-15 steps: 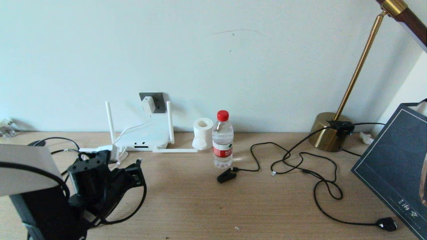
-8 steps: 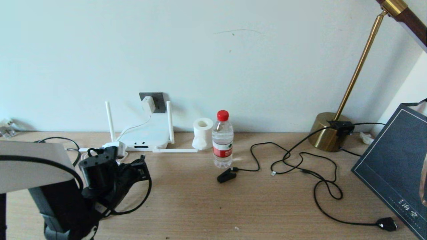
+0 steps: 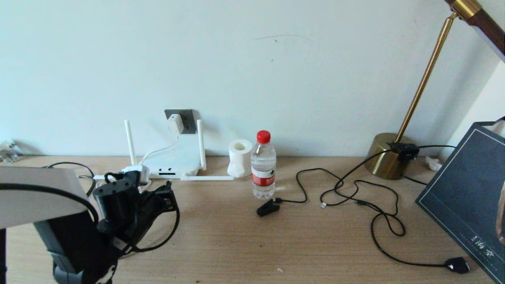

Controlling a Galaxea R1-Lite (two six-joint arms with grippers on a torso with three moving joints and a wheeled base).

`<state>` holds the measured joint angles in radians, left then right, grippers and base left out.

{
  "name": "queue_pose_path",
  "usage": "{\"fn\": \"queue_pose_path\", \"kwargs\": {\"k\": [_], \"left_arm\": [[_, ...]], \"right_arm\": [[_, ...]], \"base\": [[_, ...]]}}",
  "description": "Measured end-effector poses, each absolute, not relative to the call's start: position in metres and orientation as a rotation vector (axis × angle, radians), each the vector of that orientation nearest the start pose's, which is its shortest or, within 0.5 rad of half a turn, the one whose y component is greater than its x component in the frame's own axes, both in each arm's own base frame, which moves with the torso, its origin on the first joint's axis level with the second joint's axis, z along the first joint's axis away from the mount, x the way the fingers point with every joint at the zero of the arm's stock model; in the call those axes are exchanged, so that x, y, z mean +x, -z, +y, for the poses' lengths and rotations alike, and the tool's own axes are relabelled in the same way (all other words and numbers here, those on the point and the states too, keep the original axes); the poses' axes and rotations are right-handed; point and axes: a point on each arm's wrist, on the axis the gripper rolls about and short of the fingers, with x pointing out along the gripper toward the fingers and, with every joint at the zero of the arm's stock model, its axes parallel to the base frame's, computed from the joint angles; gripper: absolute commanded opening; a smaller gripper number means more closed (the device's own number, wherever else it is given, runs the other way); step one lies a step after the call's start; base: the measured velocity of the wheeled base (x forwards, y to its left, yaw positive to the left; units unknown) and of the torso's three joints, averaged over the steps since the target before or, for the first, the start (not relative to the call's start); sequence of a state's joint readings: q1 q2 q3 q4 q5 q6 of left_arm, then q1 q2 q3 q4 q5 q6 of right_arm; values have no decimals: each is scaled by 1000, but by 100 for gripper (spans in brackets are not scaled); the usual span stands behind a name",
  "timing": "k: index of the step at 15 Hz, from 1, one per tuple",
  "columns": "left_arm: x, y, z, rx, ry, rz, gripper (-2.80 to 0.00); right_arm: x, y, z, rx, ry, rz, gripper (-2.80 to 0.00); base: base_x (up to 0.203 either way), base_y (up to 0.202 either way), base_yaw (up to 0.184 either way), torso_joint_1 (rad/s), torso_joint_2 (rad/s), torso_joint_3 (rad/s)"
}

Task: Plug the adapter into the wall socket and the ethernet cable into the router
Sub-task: Align cable and router interface

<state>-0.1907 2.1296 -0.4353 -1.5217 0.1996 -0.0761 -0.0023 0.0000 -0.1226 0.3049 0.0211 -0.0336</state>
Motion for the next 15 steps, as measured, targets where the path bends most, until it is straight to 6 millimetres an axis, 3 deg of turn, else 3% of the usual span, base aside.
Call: {"fn": "queue_pose_path", "kwargs": {"k": [15], "left_arm": [[306,-61,-50,8,8,153,-280]], "right_arm": [[-35,-78,1,-32,-21,182,-280]], "base": [[0,0,0,0,0,0]]}}
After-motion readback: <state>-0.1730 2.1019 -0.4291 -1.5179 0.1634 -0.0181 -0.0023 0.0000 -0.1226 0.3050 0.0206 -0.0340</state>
